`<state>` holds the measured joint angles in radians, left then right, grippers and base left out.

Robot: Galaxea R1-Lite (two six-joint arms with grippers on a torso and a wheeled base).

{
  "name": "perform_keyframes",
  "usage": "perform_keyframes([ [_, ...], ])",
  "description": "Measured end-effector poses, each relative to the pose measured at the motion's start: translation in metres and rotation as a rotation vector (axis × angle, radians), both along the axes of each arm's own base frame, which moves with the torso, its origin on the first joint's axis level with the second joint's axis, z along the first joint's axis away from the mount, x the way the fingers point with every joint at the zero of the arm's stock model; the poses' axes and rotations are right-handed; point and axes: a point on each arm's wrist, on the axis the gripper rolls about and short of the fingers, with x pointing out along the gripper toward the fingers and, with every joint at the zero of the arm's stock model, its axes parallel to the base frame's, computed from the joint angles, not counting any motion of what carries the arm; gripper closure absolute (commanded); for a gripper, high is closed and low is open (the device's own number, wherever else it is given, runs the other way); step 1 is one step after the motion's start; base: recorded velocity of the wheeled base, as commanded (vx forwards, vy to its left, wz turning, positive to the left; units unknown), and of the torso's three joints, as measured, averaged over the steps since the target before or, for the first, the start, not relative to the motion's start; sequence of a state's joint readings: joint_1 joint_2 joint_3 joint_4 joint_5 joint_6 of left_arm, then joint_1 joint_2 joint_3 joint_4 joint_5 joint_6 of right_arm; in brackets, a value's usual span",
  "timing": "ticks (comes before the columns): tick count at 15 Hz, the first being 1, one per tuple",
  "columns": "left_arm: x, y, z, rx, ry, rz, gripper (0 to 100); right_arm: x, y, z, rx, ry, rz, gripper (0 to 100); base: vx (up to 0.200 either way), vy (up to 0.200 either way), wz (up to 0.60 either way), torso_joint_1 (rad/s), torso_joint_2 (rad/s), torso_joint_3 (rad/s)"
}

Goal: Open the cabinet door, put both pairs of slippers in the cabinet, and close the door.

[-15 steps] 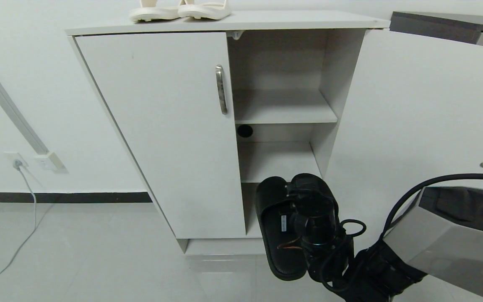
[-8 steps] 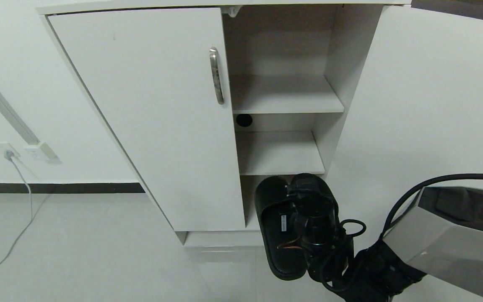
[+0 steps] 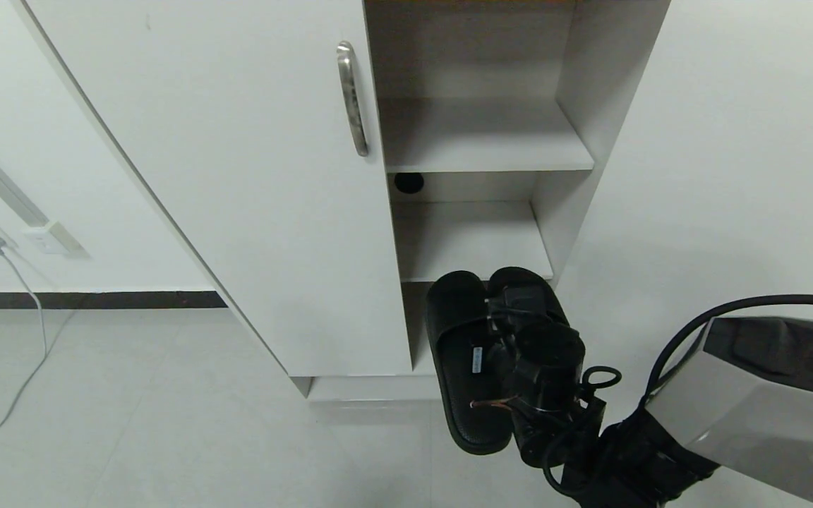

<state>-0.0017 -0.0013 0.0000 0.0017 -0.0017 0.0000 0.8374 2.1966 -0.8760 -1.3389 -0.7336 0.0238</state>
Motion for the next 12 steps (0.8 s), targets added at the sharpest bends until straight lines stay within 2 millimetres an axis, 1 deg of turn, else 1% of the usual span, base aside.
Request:
perform_keyframes([
  [10,0.0,0.0,0.0,0.0,0.0,-0.001,100,-0.0031,-0.0025,-0.0024,-0.021,-0.012,0.003,100,0.0,0.0,0.0,0.0,0.0,0.0],
  [12,0.0,0.0,0.0,0.0,0.0,-0.001,100,-0.003,-0.0029,-0.0027,-0.023,-0.011,0.002,100,0.2,0.0,0.0,0.005,0.0,0.005],
])
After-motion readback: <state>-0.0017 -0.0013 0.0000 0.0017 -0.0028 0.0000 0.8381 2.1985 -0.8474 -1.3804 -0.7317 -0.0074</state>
